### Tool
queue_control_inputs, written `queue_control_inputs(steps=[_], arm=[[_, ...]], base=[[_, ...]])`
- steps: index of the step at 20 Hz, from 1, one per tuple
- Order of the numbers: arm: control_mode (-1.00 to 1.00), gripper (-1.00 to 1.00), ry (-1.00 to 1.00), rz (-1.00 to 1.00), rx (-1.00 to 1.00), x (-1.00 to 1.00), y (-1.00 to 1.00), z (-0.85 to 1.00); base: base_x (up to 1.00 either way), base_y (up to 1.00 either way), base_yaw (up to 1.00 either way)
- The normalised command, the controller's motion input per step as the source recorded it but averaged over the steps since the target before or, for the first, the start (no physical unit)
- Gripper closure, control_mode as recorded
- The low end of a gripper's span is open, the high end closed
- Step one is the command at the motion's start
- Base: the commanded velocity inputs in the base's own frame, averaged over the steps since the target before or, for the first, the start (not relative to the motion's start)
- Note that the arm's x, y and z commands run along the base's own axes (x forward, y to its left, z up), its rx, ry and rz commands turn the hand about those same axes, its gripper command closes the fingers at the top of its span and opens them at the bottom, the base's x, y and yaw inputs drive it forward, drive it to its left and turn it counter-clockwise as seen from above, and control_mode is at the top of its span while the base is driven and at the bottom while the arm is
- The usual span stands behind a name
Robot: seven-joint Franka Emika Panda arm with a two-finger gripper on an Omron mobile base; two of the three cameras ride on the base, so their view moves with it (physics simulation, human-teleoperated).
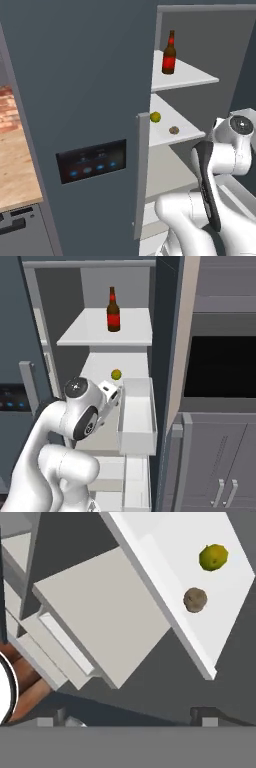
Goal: Place the beer on the top shelf of the fridge to keep it out of children's reach, and place the pear and garlic on lower shelves for easy access.
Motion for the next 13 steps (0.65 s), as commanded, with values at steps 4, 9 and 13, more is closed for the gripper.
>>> queue_control_inputs(steps=[4,9,13], arm=[[-1.00,-1.00,-0.37,0.02,0.00,-1.00,0.42,1.00],[-1.00,-1.00,-0.31,0.00,-0.05,-0.92,0.63,1.00],[-1.00,-1.00,-0.19,0.00,-0.11,-0.79,0.63,0.73]], base=[[0.00,0.00,0.00],[0.00,0.00,0.00],[0.00,0.00,0.00]])
